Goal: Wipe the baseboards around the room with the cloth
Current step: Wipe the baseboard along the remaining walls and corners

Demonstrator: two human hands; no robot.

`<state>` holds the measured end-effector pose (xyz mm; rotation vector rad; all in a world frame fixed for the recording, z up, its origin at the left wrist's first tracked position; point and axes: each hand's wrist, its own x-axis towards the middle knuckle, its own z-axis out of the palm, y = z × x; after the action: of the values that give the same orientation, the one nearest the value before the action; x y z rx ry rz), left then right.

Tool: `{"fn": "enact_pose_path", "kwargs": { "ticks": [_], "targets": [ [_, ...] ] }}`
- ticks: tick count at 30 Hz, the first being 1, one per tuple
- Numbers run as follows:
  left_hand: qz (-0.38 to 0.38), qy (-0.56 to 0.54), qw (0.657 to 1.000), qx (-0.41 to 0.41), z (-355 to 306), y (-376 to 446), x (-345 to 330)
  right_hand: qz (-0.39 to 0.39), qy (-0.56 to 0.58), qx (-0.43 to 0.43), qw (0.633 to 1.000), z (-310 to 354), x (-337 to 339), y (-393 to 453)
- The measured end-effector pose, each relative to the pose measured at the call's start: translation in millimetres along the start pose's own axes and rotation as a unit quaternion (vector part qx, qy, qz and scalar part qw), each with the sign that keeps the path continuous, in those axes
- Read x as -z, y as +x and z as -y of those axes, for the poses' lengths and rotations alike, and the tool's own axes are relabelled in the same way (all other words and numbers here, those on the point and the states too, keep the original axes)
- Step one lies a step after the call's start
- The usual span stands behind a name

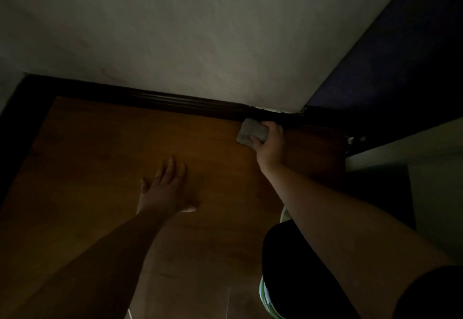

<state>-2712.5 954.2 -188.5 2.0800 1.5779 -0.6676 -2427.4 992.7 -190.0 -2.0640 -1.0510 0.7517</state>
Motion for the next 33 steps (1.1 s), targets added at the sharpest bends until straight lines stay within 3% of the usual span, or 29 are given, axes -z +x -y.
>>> {"fn": "enact_pose_path", "kwargs": {
  "ticks": [8,11,15,19,23,27,33],
  "targets": [
    [-0.010,-0.013,1.000,-0.004,-0.3,-0.8,-0.3,-0.053,-0.044,-0.056,0.996,-27.2,38.7,3.5],
    [-0.008,-0.008,1.000,-0.005,-2.5,-1.2,2.0,-0.070,-0.112,-0.050,0.990,-39.0,62.4,7.2],
    [0.002,-0.010,1.000,-0.004,-4.7,-3.3,4.7,-0.111,-0.276,-0.058,0.953,-50.9,82.4,0.5],
    [0.010,-0.017,1.000,-0.001,-8.6,-6.3,9.7,-0.108,-0.224,-0.087,0.965,-42.5,70.4,-12.3],
    [0.009,-0.014,1.000,-0.003,-10.0,-7.4,11.6,-0.022,-0.126,0.035,0.991,-8.0,32.6,-25.9],
    [0.010,-0.009,1.000,0.000,-8.8,-6.5,10.4,0.014,-0.027,0.072,0.997,39.4,-1.7,-27.8],
    [-0.001,-0.010,1.000,0.000,-4.4,-1.7,2.7,-0.013,0.038,0.050,0.998,48.7,-6.0,-19.6]
  ]
}}
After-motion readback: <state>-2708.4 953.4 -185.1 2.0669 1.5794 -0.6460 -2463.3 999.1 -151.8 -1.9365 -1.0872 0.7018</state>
